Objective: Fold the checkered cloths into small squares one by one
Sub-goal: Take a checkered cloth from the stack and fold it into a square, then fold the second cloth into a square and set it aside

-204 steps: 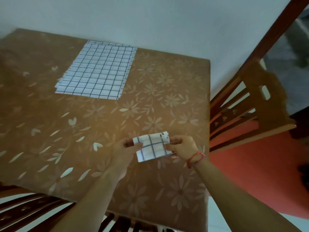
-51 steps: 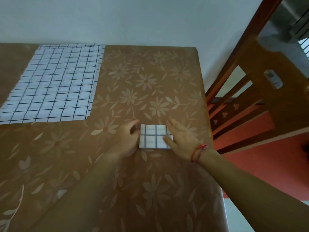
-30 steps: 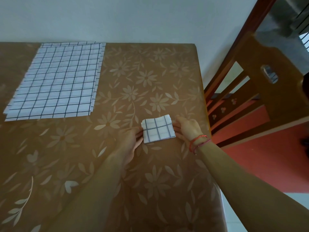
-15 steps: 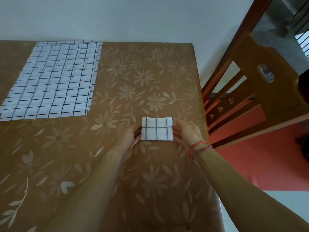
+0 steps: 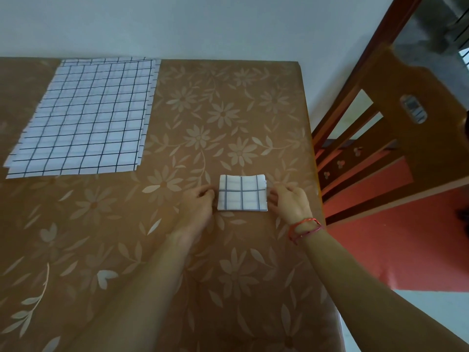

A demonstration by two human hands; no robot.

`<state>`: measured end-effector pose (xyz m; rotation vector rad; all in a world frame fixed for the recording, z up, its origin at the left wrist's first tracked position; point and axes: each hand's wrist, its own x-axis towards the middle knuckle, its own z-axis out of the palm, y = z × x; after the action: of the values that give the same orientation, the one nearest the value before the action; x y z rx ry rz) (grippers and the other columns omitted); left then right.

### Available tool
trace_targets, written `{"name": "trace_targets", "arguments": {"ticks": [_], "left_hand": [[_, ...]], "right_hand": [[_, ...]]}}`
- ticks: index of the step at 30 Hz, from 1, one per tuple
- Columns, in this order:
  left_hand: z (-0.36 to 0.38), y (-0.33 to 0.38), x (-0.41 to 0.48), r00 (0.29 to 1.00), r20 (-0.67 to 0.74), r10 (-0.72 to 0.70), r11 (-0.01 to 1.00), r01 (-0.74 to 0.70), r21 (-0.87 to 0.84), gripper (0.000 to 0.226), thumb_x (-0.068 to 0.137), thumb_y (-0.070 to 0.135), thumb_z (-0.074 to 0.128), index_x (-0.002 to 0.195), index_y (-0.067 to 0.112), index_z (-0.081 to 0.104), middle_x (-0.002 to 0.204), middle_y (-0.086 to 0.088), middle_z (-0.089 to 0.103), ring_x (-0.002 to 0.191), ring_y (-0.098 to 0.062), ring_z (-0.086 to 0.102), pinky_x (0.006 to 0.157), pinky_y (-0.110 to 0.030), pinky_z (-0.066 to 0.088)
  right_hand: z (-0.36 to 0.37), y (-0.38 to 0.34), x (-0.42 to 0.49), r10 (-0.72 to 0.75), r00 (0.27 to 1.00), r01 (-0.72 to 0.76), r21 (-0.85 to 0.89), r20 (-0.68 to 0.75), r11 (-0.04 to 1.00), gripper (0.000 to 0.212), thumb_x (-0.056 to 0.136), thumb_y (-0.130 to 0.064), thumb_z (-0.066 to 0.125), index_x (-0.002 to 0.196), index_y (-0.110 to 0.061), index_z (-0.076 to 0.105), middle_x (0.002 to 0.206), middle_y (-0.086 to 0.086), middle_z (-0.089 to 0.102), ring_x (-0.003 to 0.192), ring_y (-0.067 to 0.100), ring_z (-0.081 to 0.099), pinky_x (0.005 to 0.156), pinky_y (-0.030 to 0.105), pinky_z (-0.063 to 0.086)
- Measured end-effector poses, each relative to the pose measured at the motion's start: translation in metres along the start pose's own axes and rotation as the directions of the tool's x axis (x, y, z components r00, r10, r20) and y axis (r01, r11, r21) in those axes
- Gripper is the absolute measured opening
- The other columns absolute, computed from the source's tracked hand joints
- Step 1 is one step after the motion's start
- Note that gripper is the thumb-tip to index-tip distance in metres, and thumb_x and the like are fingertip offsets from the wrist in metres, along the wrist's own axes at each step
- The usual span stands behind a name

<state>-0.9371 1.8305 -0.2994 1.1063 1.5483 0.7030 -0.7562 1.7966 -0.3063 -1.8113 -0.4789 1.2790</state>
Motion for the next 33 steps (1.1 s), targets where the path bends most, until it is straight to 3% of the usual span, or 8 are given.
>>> {"name": "trace_targets", "arguments": {"ticks": [4,8,19,23,25,27,29,33], "left_hand": [[0.0,0.0,0.006,0.988,0.013,-0.156,0.96,0.154,-0.233,0.031,0.099,0.001,0.044,0.089,0.015,0.071,0.094,-0.001,0.071,0.091,-0.006,0.066,0.084,-0.021,0.051],[0.001,-0.001,0.005,0.986,0.039,-0.162,0.945,0.166,-0.281,0.028,0.099,-0.001,0.042,0.095,0.01,0.067,0.099,-0.003,0.07,0.093,-0.006,0.066,0.079,-0.018,0.051],[-0.002,-0.001,0.003,0.99,0.054,-0.129,0.955,0.139,-0.264,0.029,0.099,0.0,0.043,0.09,0.01,0.068,0.09,0.0,0.07,0.085,-0.005,0.067,0.078,-0.017,0.052],[-0.017,-0.003,-0.003,0.996,0.068,-0.063,0.992,0.07,-0.105,0.019,0.092,0.008,0.051,0.076,0.004,0.062,0.08,-0.007,0.056,0.075,-0.018,0.053,0.072,-0.028,0.044],[-0.026,-0.006,-0.011,0.998,0.057,-0.015,0.999,0.017,-0.032,0.016,0.091,0.016,0.055,0.093,0.005,0.067,0.09,0.0,0.062,0.078,-0.018,0.06,0.076,-0.028,0.048],[-0.037,-0.006,-0.025,0.999,0.026,0.043,0.997,-0.045,0.067,0.034,0.094,0.037,0.057,0.12,0.017,0.064,0.111,0.004,0.067,0.096,-0.011,0.068,0.087,-0.027,0.054],[-0.051,-0.005,-0.041,0.985,0.002,0.171,0.945,-0.165,0.283,0.051,0.089,0.057,0.053,0.125,0.022,0.06,0.119,0.003,0.063,0.106,-0.013,0.063,0.093,-0.033,0.052],[-0.079,0.004,-0.086,0.929,-0.04,0.368,0.818,-0.304,0.488,0.039,0.093,0.051,0.053,0.125,0.029,0.056,0.127,0.012,0.051,0.113,-0.005,0.05,0.095,-0.025,0.042]], "right_hand": [[-0.001,0.0,-0.001,0.017,1.0,-0.017,0.048,-0.002,0.999,0.034,0.083,-0.027,0.056,0.087,0.005,0.067,0.102,0.025,0.067,0.102,0.04,0.064,0.091,0.054,0.052],[0.0,0.001,-0.001,0.039,0.998,-0.044,0.118,0.043,0.992,0.027,0.094,-0.014,0.05,0.076,-0.011,0.07,0.085,0.009,0.072,0.087,0.024,0.069,0.081,0.039,0.056],[-0.002,0.003,-0.001,0.012,0.997,-0.019,0.098,0.07,0.995,0.025,0.094,-0.015,0.051,0.079,-0.01,0.071,0.079,0.005,0.073,0.083,0.02,0.07,0.078,0.034,0.058],[-0.006,0.005,0.004,-0.024,0.999,0.024,-0.014,0.04,1.0,0.028,0.09,-0.028,0.054,0.086,-0.008,0.072,0.082,0.009,0.072,0.09,0.03,0.067,0.084,0.042,0.056],[-0.006,0.002,-0.002,-0.067,0.993,0.077,-0.105,0.093,0.992,0.027,0.091,-0.036,0.052,0.105,-0.022,0.071,0.09,-0.005,0.071,0.093,0.018,0.063,0.084,0.033,0.051],[-0.005,-0.004,-0.013,-0.128,0.982,0.159,-0.237,0.14,0.958,0.042,0.093,-0.04,0.049,0.131,-0.025,0.057,0.117,-0.006,0.065,0.111,0.014,0.058,0.098,0.032,0.045],[-0.002,-0.011,-0.029,-0.204,0.964,0.253,-0.363,0.169,0.897,0.05,0.096,-0.04,0.047,0.141,-0.022,0.046,0.134,-0.004,0.055,0.123,0.015,0.05,0.103,0.031,0.04],[0.004,-0.023,-0.069,-0.391,0.866,0.5,-0.51,0.311,0.7,0.046,0.095,-0.037,0.052,0.137,-0.02,0.046,0.126,0.002,0.052,0.12,0.02,0.049,0.091,0.026,0.038]]}}
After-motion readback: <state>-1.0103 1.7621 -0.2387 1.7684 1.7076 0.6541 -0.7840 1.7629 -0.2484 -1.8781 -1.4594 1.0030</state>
